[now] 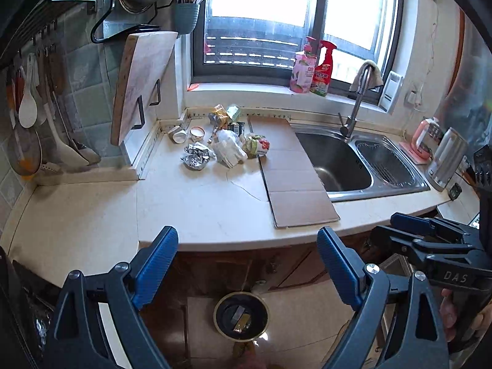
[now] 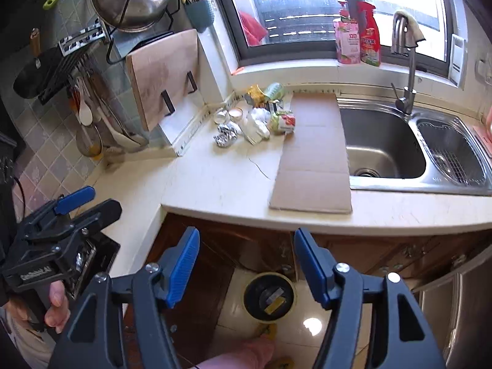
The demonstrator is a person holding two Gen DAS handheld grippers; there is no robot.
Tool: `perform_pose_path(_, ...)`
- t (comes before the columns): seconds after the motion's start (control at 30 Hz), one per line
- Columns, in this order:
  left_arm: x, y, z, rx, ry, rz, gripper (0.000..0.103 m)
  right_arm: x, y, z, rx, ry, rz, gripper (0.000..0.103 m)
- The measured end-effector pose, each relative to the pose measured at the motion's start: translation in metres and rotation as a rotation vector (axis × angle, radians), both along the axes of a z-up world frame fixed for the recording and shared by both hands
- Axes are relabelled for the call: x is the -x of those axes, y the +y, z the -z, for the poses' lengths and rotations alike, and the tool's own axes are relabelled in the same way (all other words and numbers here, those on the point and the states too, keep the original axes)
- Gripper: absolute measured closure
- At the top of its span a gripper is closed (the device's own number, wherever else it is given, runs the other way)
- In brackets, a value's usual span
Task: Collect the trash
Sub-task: 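Raise both tools back toward the counter, then grasp the crumpled foil with the left tool while the right tool grasps the tomato-print bag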
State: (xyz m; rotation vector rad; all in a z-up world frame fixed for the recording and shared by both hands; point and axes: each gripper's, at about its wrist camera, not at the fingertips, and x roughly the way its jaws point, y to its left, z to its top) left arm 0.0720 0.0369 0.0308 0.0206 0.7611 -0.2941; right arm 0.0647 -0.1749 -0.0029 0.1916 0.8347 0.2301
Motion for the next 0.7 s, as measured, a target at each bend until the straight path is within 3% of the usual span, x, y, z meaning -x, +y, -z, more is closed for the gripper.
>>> perform_pose_path(0.13,-0.043,0.006,0.008,0.006,0.013,-0.019,0.012,-0.033,-0.003,-0.006,0.012,-0.005,0.019,0.027)
perform_pose_path(0.37,-0.152,0.012,0.04,0.025,0.081,-0.024,0.012,-0.128,-0.007,0.004,0.036,0.009,0.038,0.026)
perform_pose_path(0.7,-0.302,0.017,0.128,0.031,0.249,-0.062,0.012,-0.281,-0.026,0.076,-0.021,0.14,0.114,0.026)
